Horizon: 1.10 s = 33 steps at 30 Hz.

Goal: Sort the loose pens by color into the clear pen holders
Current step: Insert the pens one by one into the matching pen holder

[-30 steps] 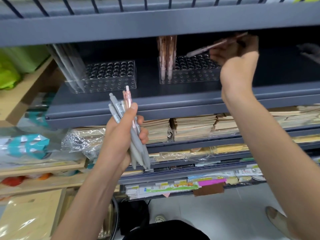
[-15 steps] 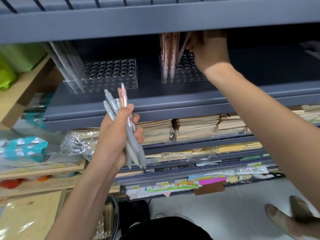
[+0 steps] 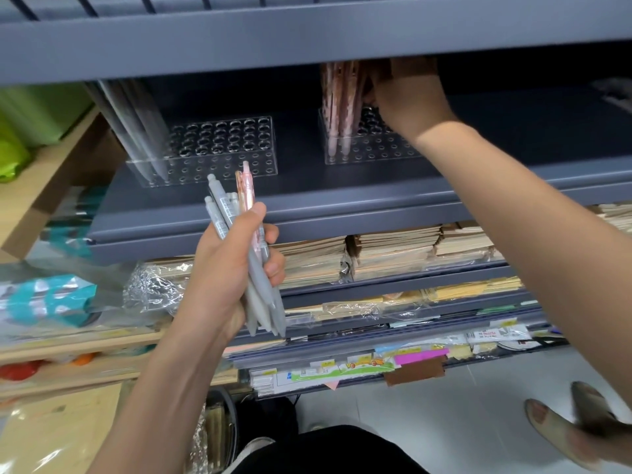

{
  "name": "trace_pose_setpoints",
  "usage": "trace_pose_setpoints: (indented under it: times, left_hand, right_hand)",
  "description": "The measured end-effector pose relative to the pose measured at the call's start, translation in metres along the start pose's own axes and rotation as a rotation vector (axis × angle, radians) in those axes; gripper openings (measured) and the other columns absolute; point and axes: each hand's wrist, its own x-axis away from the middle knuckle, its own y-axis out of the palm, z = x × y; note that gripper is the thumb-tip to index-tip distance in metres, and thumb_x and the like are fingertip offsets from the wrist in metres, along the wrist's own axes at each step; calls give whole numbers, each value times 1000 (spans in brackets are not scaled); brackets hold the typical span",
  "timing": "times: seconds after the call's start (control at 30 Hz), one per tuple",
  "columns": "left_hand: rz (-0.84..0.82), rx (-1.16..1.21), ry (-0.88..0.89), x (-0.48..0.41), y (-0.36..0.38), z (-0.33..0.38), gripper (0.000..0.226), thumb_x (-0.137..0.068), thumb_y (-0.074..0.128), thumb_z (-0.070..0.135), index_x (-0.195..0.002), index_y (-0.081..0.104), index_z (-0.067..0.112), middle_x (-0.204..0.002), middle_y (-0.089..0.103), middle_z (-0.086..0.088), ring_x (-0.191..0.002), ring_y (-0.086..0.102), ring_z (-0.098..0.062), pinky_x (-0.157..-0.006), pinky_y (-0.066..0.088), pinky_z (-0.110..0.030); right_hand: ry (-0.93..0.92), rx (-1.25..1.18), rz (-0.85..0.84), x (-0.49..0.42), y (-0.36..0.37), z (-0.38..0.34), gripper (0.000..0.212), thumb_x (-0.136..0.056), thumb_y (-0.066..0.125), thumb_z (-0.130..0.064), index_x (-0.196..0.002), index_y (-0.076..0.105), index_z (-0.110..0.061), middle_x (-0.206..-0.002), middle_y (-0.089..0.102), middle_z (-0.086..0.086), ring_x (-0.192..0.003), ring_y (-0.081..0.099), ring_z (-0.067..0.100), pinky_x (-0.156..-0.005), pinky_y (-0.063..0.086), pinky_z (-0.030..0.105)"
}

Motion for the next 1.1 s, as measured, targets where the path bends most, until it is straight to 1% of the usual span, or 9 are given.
trace_pose_setpoints:
  times: [0.2, 0.33, 0.43, 0.53, 0.6, 0.67, 0.8, 0.93, 1.1]
  left_hand:
    - [-17, 5, -25, 0, -4, 1, 19, -96, 59, 30, -98, 46, 16, -68, 53, 0, -43, 38, -15, -42, 34, -24]
    - [-29, 9, -30, 0, -5, 1, 22, -90, 59, 30, -100, 45, 16, -67, 52, 0, -42, 38, -15, -42, 35, -24]
    - [-37, 12, -45, -3, -5, 1, 23, -85, 54, 27, -102, 43, 16, -67, 51, 0, -42, 36, -15, -41, 34, -24]
    - [-58, 0, -54, -5, -6, 1, 25, -82, 51, 25, -104, 41, 16, -66, 50, 0, -41, 36, -15, -40, 34, -24]
    - [-87, -31, -53, -5, -5, 1, 22, -83, 51, 23, -101, 41, 16, -66, 49, 0, -41, 36, -15, -40, 34, -24]
    - [-127, -69, -41, -5, -3, -1, 16, -84, 52, 21, -96, 42, 15, -66, 48, -1, -42, 36, -16, -41, 34, -25]
    - [-225, -106, -55, -3, 6, -5, 17, -88, 55, 21, -98, 42, 16, -67, 48, -1, -44, 38, -17, -42, 36, -27]
    - [-255, -150, -77, -5, 13, -7, 19, -89, 54, 24, -103, 45, 16, -68, 51, -1, -47, 40, -18, -43, 38, -28]
    - [-223, -189, -21, -9, 26, -11, 27, -90, 49, 28, -112, 48, 12, -71, 53, -2, -49, 45, -21, -46, 42, -32]
  right_hand:
    - [-61, 55, 36, 0, 5, -1, 33, -102, 36, -13, -131, 50, -6, -132, 53, 15, -119, 51, 30, -96, 35, 27]
    - [-17, -45, 28, 4, 6, 6, 33, -102, 38, -17, -130, 52, -9, -127, 60, 13, -108, 62, 30, -96, 49, 40]
    - [80, -135, 141, 9, 4, 14, 27, -96, 46, -17, -115, 63, -8, -111, 67, 17, -101, 64, 33, -91, 51, 43]
    - [85, -403, 274, 36, 4, 7, 20, -88, 52, -13, -89, 71, -18, -86, 70, 5, -78, 62, 19, -70, 49, 23]
    - [37, -500, 160, 63, 7, -3, 15, -87, 60, -23, -77, 71, -25, -68, 67, -6, -60, 55, 5, -57, 41, 19]
    - [1, -503, -67, 86, 12, -15, 18, -85, 66, -37, -74, 73, -26, -60, 67, -11, -50, 51, -4, -52, 37, 12]
    - [-103, -573, -403, 108, 18, -27, 21, -86, 71, -41, -81, 76, -21, -57, 65, -7, -46, 51, -3, -46, 34, 5]
    - [-46, -708, -489, 109, 18, -21, 18, -86, 75, -25, -85, 74, -7, -58, 61, -6, -42, 45, 1, -42, 31, 10]
    - [20, -839, -486, 111, 15, -12, 6, -88, 71, -21, -84, 72, -15, -67, 64, -1, -49, 47, 11, -43, 35, 24]
